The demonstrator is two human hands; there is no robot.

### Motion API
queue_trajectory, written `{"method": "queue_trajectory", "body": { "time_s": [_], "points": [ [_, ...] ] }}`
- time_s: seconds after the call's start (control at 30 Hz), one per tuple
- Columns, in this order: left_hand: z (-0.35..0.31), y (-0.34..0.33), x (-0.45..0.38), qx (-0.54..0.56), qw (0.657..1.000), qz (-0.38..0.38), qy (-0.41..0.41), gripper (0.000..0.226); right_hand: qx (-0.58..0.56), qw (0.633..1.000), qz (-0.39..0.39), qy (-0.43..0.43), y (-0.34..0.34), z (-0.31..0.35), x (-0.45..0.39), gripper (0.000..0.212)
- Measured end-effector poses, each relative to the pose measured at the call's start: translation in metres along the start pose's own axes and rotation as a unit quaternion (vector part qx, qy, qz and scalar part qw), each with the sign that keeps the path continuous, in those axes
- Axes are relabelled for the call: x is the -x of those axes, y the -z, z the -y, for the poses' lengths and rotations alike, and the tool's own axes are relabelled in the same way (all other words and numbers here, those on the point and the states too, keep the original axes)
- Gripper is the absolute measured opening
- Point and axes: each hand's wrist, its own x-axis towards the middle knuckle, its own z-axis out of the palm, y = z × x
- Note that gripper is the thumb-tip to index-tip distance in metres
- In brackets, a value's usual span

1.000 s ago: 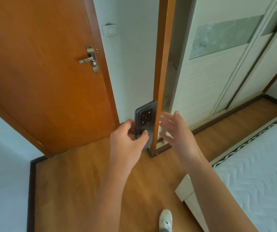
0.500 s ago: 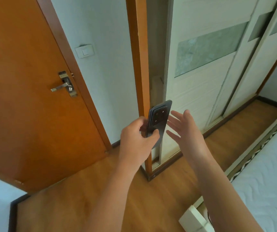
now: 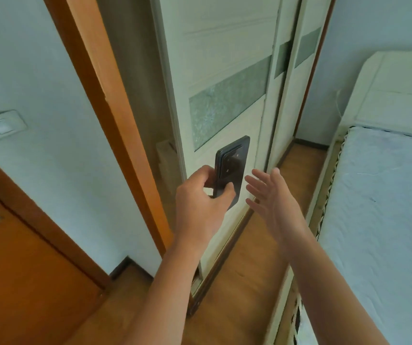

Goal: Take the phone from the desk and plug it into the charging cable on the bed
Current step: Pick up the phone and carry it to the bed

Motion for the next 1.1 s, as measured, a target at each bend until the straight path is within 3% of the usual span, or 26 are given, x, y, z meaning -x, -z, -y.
{"method": "queue_trajectory", "body": {
  "time_s": [0.2, 0.5, 1.1],
  "points": [
    [0.024, -0.028, -0.077, 0.056, 0.994, 0.076, -0.059, 0.012, 0.005, 0.994, -0.102, 0.046, -0.008, 0.013, -0.052, 0.059],
    [0.043, -0.075, -0.136, 0.122, 0.982, 0.123, -0.074, 0.011, 0.024, 0.978, -0.200, 0.057, -0.001, 0.018, -0.099, 0.058],
    [0.031, -0.241, -0.217, 0.078, 0.986, 0.144, -0.044, 0.020, -0.004, 0.971, -0.233, 0.061, 0.127, 0.047, -0.234, 0.065]
  ]
}}
